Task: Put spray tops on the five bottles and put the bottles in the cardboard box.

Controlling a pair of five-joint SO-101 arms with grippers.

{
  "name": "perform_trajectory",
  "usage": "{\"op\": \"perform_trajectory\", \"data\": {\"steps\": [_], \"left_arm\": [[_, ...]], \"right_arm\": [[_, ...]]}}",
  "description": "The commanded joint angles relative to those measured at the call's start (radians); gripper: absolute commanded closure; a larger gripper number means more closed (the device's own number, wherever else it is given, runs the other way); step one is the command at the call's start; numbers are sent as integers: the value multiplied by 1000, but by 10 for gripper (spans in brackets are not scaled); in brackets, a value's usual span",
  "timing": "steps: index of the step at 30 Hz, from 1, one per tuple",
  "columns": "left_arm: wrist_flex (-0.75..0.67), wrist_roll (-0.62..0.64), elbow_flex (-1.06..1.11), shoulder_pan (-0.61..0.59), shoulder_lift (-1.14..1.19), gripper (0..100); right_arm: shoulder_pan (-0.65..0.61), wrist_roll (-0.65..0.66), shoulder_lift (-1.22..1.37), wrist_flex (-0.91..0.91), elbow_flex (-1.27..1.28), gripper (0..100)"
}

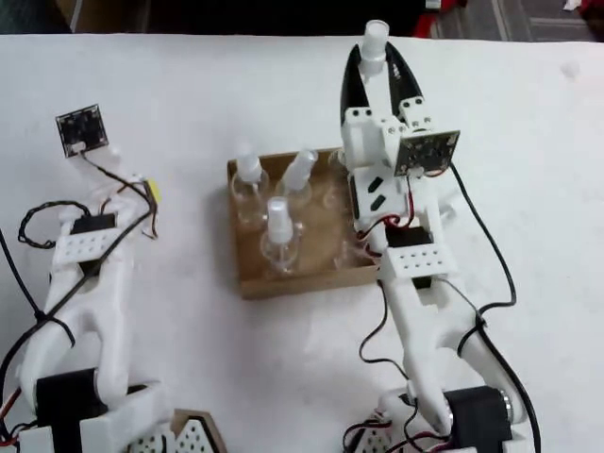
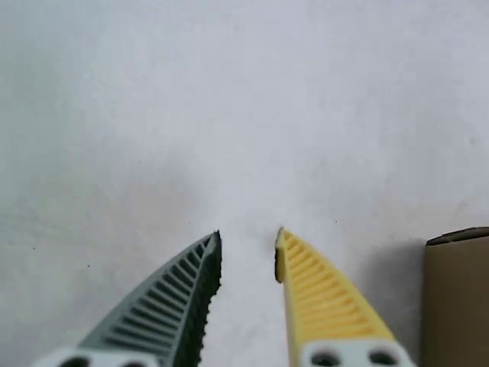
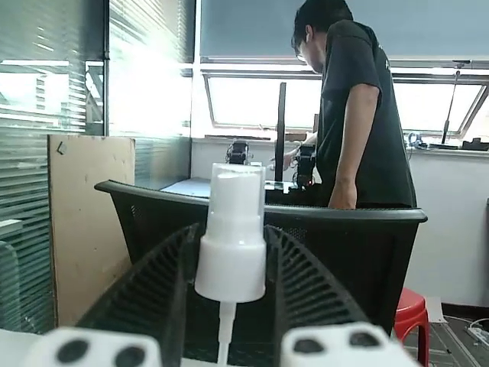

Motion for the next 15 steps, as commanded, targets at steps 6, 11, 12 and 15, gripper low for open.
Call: {"op": "perform_trajectory", "data": {"steps": [6, 11, 12, 15], "left_arm": [[-6, -11, -49, 10, -10, 883], [-6, -11, -49, 10, -10, 883], [-6, -11, -49, 10, -10, 883], [-6, -11, -51, 10, -8, 883]], "right_arm": [[10, -74, 21, -101, -15, 983], [7, -74, 16, -116, -29, 983], [7, -74, 22, -116, -34, 983], [12, -74, 47, -116, -32, 983]]}}
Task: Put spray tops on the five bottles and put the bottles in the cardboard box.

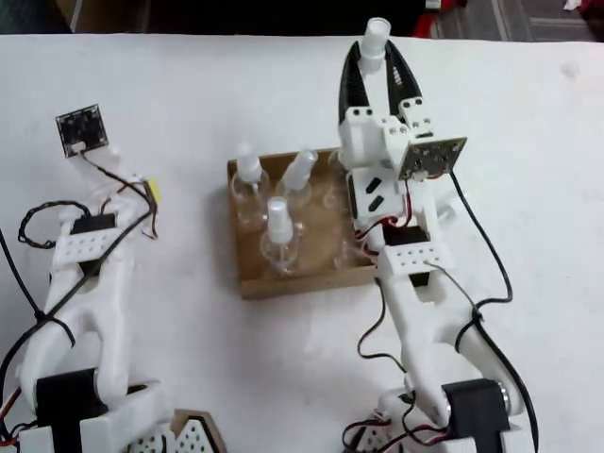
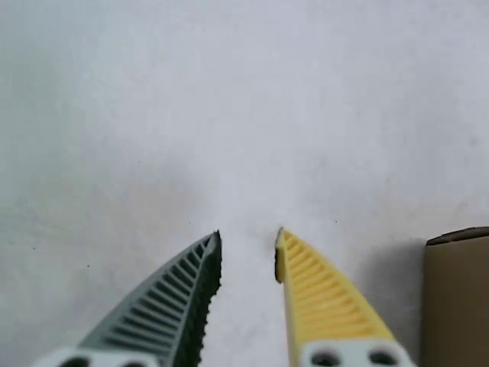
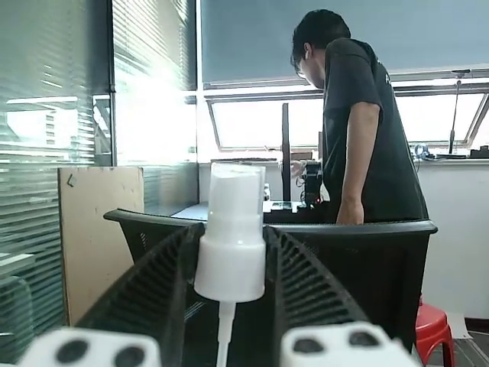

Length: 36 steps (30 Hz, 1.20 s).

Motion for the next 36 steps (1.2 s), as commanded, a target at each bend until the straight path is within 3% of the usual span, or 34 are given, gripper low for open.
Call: {"op": "perform_trajectory", "data": {"steps": [1, 9, 36], "left_arm": [[-6, -11, -51, 10, -8, 883], [-6, -11, -52, 10, -7, 883], [-6, -11, -54, 10, -4, 883]], "right_arm": [[16, -9, 30, -28, -32, 983], [16, -17, 107, -30, -34, 983], [8, -8, -12, -21, 253, 980]]}}
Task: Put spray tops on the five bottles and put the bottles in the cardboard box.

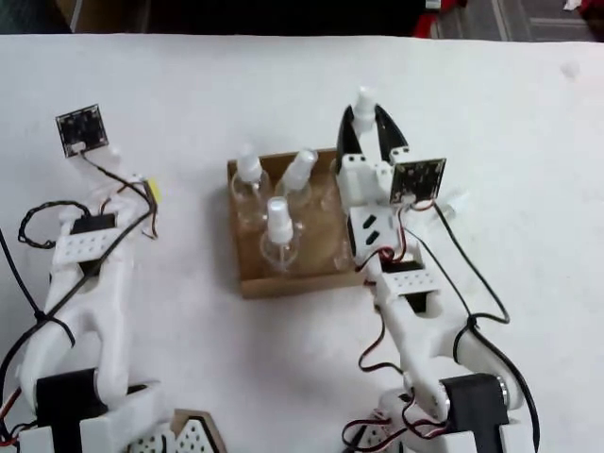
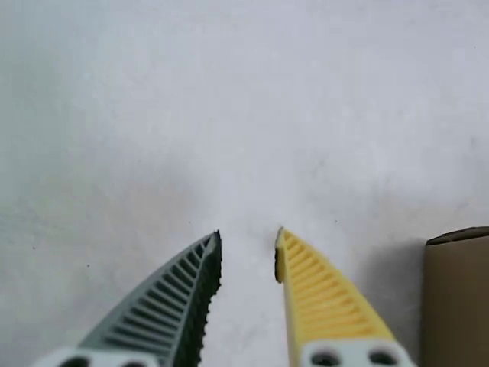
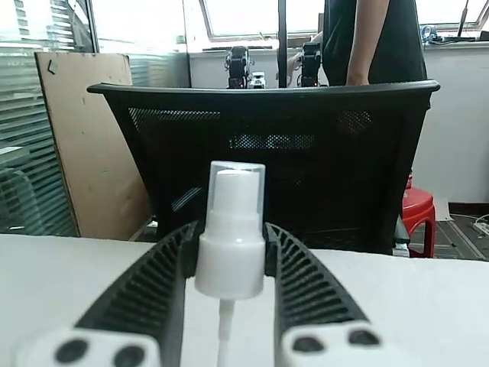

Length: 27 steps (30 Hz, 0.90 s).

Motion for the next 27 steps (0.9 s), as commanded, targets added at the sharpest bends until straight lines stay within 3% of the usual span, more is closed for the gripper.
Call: {"op": "perform_trajectory", "data": {"steps": [1, 7, 14, 27], "left_arm": [[-6, -11, -54, 10, -4, 883], [-6, -11, -54, 10, -4, 883], [-6, -11, -54, 10, -4, 883], [-6, -11, -55, 10, -5, 883]], "right_arm": [[5, 2, -42, -15, 0, 980], [5, 2, -42, -13, 5, 968], [-4, -8, -44, 114, -3, 811], [-30, -3, -54, 113, -5, 850]]}}
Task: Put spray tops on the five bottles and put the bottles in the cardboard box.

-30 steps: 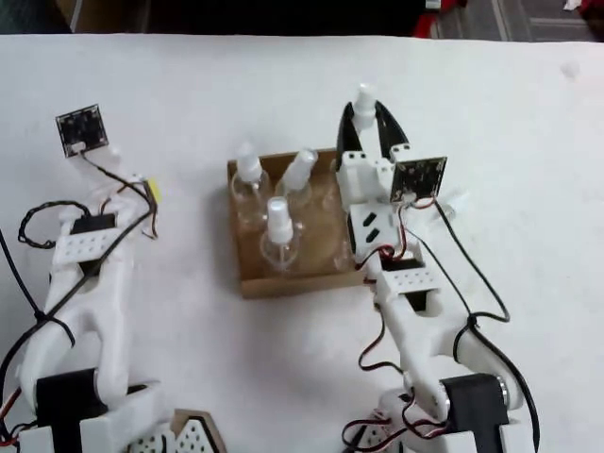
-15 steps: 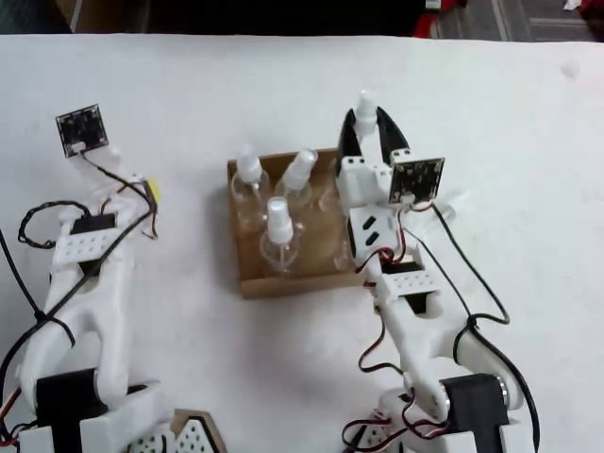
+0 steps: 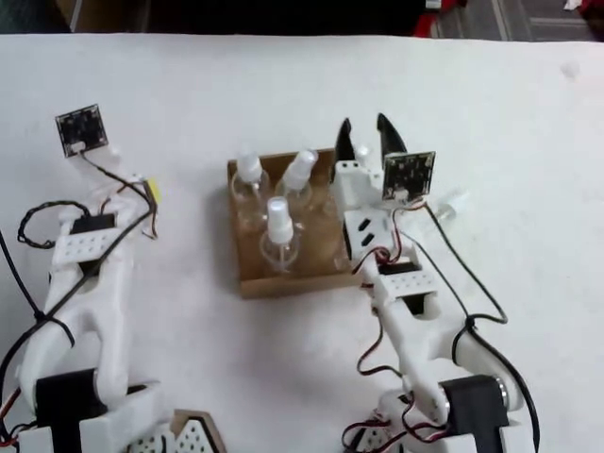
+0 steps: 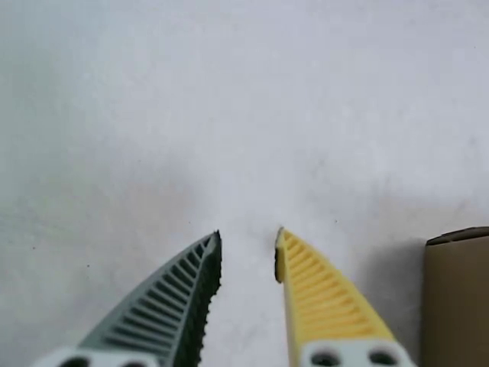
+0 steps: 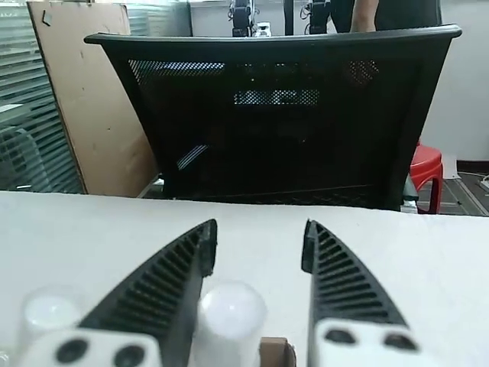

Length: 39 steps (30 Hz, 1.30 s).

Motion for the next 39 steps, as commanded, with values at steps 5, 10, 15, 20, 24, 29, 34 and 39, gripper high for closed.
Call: {"op": "perform_trajectory", "data": {"steps": [5, 10, 15, 20, 24, 29, 34, 39], "left_arm": [[-6, -11, -55, 10, -4, 883], [-6, -11, -55, 10, -4, 883], [-6, -11, -55, 10, -4, 883], [-6, -11, -52, 10, -4, 883], [-6, -11, -52, 10, -4, 883], [-6, -11, -52, 10, -4, 883], [-6, -11, -51, 10, -4, 883], [-6, -11, -49, 10, -4, 883]], "right_arm": [[-8, -8, -107, 7, -14, 782], [-38, -8, -260, 90, -31, 666], [81, -196, -484, 443, -203, 734], [315, -381, -526, 981, -526, 794], [430, -308, -401, 1207, -672, 796], [522, -242, -202, 1408, -792, 797], [538, -233, 85, 1561, -968, 797], [538, -239, 426, 1773, -1235, 797]]}}
